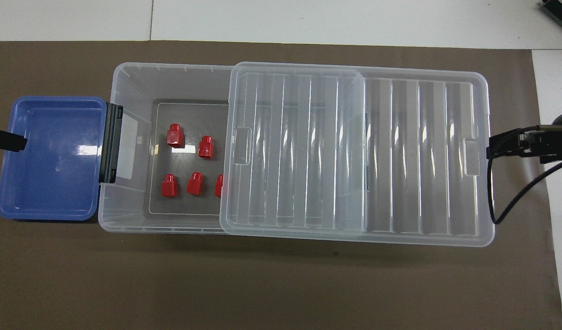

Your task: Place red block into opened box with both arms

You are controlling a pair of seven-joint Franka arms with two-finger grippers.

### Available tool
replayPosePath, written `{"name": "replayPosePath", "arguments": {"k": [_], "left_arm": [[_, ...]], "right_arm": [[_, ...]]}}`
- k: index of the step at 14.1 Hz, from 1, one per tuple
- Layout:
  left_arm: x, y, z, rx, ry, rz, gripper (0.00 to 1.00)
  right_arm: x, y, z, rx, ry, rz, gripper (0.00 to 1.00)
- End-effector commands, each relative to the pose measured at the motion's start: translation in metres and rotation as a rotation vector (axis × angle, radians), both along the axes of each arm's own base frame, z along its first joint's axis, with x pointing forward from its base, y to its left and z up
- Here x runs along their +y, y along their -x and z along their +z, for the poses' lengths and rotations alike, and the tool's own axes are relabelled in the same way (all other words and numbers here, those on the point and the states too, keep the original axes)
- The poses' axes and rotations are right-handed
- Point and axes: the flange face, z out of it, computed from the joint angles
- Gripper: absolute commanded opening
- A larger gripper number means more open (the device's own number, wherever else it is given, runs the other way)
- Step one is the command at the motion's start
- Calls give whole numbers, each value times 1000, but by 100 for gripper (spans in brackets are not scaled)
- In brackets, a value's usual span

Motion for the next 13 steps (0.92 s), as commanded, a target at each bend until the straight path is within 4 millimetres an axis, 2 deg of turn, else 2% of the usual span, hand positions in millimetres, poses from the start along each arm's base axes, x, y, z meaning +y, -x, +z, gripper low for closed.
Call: {"name": "replayPosePath", "arguments": {"k": [1, 4, 5, 6, 7, 9, 13], "left_arm": [[-2, 8, 3, -22, 20, -10, 100], [-1, 8, 3, -21, 20, -6, 100], [-1, 8, 3, -21, 20, -6, 100], [0, 8, 3, -22, 20, -5, 100], [1, 8, 3, -20, 20, -3, 100], [2, 9, 2, -14, 20, 0, 100], [15, 10, 2, -15, 19, 21, 100]], "right_arm": [[-5, 3, 2, -8, -5, -24, 100], [-11, 2, 0, -7, -5, -16, 100], [-21, 1, -2, -29, -5, -30, 76], [-28, 1, -9, -42, -4, -41, 43], [-29, 1, -16, -59, -4, -46, 0], [-39, -2, -29, -93, -3, -68, 0], [-74, -12, -58, -148, 4, -119, 0]]}}
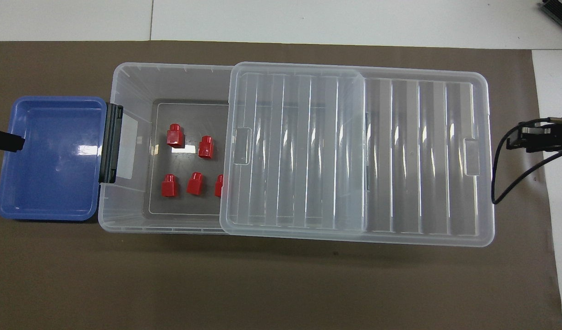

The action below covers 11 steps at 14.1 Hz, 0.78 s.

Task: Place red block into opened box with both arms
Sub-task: 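Reach the right gripper to the edge of the slid lid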

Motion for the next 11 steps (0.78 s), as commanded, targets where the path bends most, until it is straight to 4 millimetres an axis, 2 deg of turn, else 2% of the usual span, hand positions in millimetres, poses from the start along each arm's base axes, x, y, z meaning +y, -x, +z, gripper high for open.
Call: {"name": "replayPosePath", "arguments": {"k": [1, 5, 9, 11], "left_arm": [[4, 8, 1, -15, 18, 2, 100], [-7, 7, 3, -21, 19, -16, 100], [-11, 8, 2, -18, 20, -24, 100], [-10, 9, 2, -18, 20, -26, 100]], "right_arm": [[-19, -1, -21, -32, 0, -22, 0], [-32, -29, -61, -55, 8, -9, 0], [-33, -45, -90, -61, 10, 4, 0], [-32, -48, -96, -59, 13, 25, 0]]}}
